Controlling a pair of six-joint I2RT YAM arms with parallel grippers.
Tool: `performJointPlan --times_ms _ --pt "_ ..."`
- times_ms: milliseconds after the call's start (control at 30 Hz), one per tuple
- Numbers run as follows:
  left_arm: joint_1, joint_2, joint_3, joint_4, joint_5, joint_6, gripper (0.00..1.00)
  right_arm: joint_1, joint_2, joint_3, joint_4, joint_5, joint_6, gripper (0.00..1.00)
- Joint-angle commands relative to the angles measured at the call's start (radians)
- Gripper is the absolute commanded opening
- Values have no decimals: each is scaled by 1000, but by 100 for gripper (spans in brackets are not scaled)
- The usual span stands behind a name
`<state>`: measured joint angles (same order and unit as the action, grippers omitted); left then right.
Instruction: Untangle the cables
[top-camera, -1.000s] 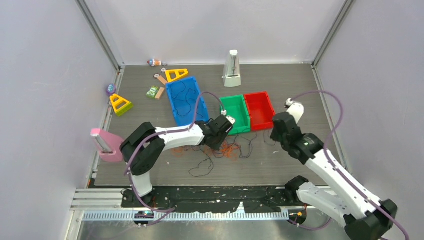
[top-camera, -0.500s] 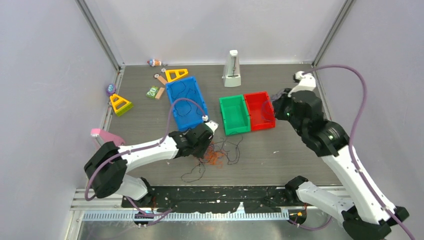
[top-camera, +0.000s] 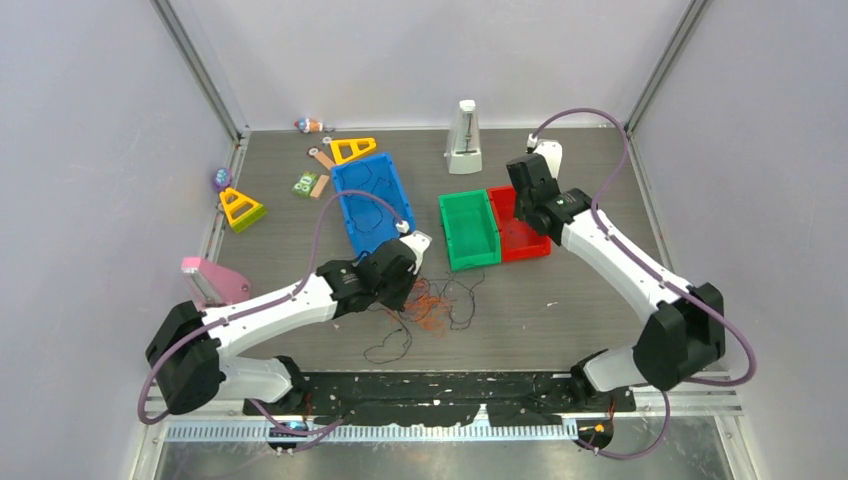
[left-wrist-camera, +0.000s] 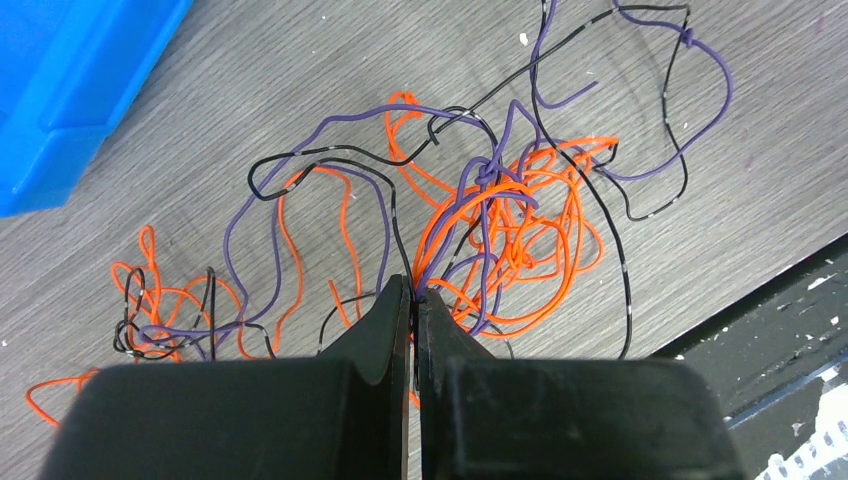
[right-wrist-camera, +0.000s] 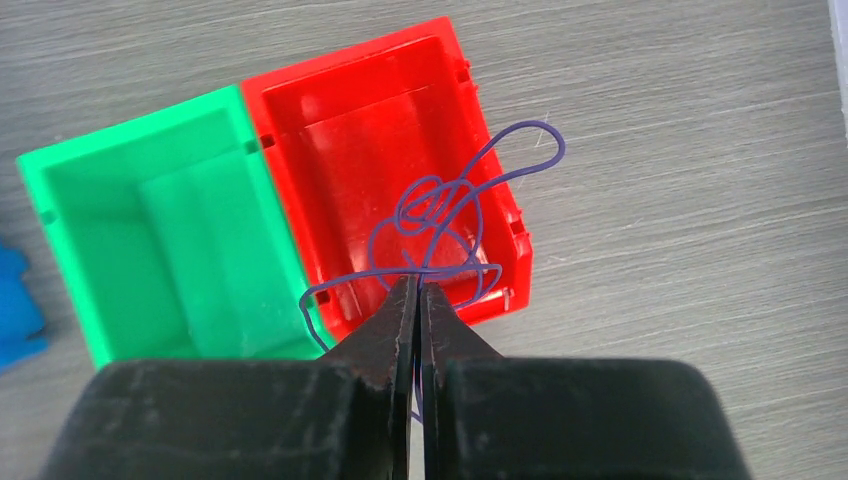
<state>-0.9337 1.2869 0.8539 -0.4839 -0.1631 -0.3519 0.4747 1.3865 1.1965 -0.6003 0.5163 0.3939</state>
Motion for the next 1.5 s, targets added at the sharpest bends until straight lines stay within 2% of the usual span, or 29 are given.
performJointPlan --times_ms 0,33,100,133,200,233,400,500,633,767,900,1100,1300,1400,1467 --pt "4 -49 44 -12 14 20 0 -48 74 26 123 26 -3 5" --pt "4 -52 46 -11 14 20 0 -64 112 37 137 2 -5 6" --pt "4 -55 47 -13 13 21 0 -77 169 63 142 -65 -10 24" --pt "4 -55 48 -13 13 21 0 -79 186 74 135 -77 -10 54" --pt "5 -58 53 -17 11 21 0 -82 209 91 123 -106 -10 78" --pt "6 -59 54 -17 10 21 0 -82 204 89 124 -121 -11 83" --pt "13 -76 54 -18 7 22 0 -82 99 40 131 -212 -54 83" --pt "24 -77 49 -12 13 28 0 -80 22 -54 150 -418 -94 81" --pt "33 -72 32 2 33 24 0 -60 -116 -209 171 -572 -116 81" --pt "35 -76 -5 42 57 3 0 -4 -243 -316 150 -611 -120 81" --pt "38 -71 -18 63 76 -2 0 83 -303 -382 156 -639 -87 80" --pt "62 -65 -32 92 131 -17 0 217 -339 -468 254 -645 -59 75" --pt "83 -83 -54 102 145 -31 0 236 -347 -531 347 -660 -34 73" --pt "90 -96 -69 107 141 -40 9 239 -349 -542 368 -660 -35 73" --pt "93 -114 -83 115 133 -45 21 241 -354 -551 383 -662 -42 73"
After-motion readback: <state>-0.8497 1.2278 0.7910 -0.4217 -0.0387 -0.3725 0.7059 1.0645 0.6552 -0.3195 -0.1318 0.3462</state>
